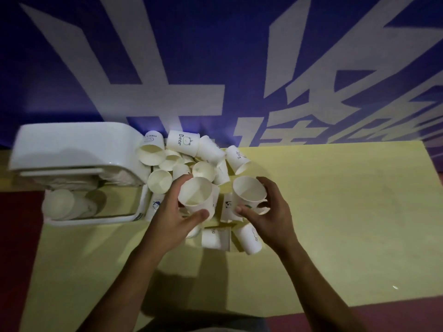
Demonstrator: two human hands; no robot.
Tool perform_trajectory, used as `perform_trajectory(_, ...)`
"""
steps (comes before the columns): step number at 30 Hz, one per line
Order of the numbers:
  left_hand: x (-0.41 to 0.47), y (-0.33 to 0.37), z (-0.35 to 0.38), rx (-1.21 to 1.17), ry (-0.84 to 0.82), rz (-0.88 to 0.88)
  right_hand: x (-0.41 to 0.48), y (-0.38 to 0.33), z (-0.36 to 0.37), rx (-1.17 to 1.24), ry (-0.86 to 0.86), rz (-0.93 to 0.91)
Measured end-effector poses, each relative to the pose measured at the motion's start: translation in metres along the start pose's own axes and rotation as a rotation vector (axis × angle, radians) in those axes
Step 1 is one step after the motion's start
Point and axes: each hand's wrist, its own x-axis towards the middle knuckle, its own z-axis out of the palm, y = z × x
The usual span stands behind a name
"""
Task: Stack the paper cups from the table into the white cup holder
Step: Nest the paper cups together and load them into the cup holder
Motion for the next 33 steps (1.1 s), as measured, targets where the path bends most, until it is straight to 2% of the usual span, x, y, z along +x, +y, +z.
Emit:
perform_trajectory(12,-0.063,-0.048,-0.146,0.089,0.155,0.078,-0.031,-0.089,0.139,-0.007,-0.089,-0.159)
perform_trajectory(20,-0.089,-0.101,-0.252,0.055,0.295,0.107,-0.046,-0.137,0.247,0.004,-0.093,-0.148)
perform_trajectory(26,-0.08,-0.115,-0.294,0.085,0.412,0.136,-0.053,-0.156,0.291,0.021,-0.078,-0.115)
perform_trajectory(33,-0.051,-0.133,-0.302,0.114,0.312,0.058,-0.053,-0.162,0.307,-0.005,-0.042,-0.077)
